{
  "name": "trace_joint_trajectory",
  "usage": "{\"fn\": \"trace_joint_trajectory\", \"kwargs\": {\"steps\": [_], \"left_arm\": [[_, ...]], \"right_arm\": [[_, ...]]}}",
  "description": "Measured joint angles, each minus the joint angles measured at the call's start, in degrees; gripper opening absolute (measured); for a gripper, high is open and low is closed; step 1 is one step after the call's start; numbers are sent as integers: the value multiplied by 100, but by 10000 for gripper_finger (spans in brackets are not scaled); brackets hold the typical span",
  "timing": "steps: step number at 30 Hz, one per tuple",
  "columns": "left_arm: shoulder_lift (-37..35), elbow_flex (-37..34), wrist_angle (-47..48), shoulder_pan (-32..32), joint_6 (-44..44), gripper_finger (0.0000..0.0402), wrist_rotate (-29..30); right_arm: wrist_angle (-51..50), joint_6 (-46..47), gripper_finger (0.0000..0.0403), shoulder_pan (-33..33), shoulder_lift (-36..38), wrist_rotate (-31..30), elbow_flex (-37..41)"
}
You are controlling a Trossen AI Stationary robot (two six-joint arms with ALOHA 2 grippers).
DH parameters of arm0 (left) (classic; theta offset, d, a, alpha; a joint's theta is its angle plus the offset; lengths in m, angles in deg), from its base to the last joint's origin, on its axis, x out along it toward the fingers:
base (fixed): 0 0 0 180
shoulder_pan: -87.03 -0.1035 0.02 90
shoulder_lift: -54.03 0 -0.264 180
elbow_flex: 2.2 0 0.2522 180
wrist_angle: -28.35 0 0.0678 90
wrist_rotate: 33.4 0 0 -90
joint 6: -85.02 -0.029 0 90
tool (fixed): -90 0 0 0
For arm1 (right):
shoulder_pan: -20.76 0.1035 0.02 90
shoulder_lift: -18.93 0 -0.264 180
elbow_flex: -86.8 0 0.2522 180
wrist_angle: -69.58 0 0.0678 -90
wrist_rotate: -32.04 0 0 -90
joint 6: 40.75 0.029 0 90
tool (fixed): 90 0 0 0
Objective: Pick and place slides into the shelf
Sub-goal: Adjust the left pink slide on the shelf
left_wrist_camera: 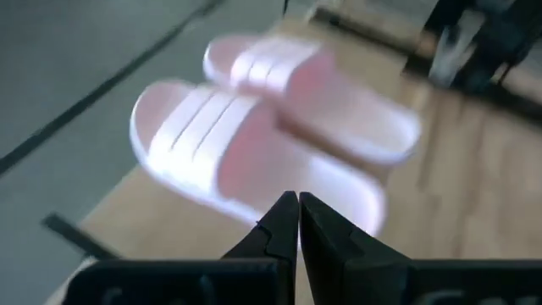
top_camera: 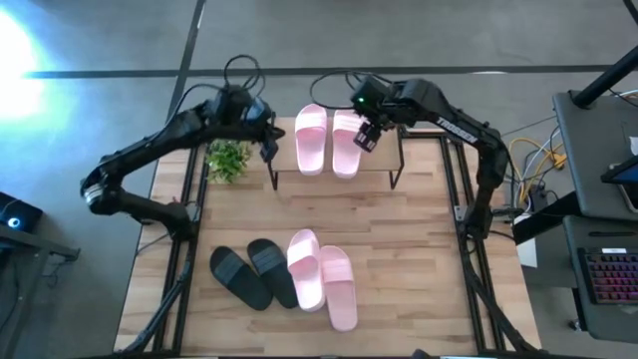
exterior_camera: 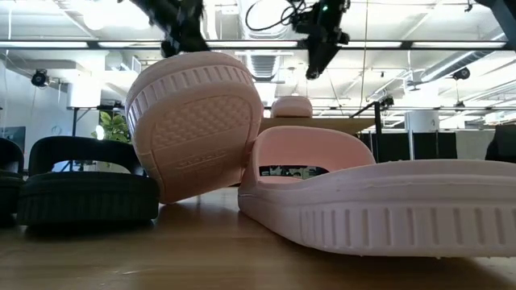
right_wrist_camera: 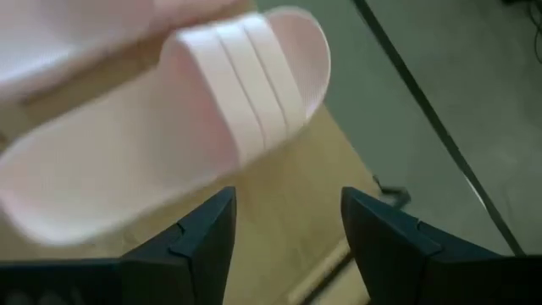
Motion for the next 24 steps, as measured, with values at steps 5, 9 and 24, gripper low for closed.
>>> {"fn": "trace_joint_trajectory", "kwargs": {"steps": [5, 9, 24], "left_arm": [[743, 409, 644, -393, -1613, 0, -209], [1336, 628, 683, -473, -2263, 0, -118], [2681, 1304, 682, -669, -3009, 0, 271]], "right_arm": [[-195, 10, 205, -4, 149, 1, 25], [-165, -75, 200, -4, 203, -7, 25], [-66, 107, 180, -4, 195, -41, 58]]}}
